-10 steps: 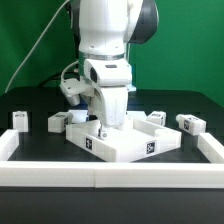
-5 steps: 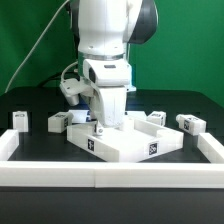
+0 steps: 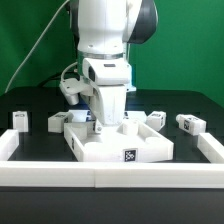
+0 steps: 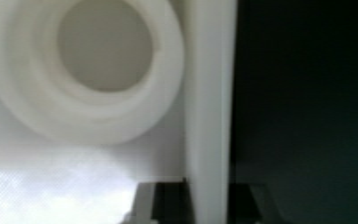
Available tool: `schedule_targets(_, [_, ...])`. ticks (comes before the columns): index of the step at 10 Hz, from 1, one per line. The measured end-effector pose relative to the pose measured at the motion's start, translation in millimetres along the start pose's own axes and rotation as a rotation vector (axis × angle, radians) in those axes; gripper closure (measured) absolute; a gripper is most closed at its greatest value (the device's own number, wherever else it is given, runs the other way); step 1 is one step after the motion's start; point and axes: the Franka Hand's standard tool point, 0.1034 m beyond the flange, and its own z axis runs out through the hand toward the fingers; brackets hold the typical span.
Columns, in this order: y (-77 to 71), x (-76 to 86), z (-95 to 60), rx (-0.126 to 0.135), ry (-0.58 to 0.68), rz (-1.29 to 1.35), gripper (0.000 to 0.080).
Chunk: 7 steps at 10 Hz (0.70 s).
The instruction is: Assemble one leg
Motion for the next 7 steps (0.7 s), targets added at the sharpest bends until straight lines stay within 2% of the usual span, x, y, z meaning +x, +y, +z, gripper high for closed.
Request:
schedule_targets(2, [0.2, 0.2, -0.1, 0.000, 0.000, 0.001, 0.0734])
schedule_targets(3, [7.0, 7.4, -1.7, -0.007, 0.001, 0.070, 0.0734])
schedule_targets(5, [18.2, 28.0, -0.7, -0.012, 0.011, 0.132, 0.0733])
schedule_targets(7, [38.4, 51.7, -2.7, -0.028, 0.016, 0.187, 0.0733])
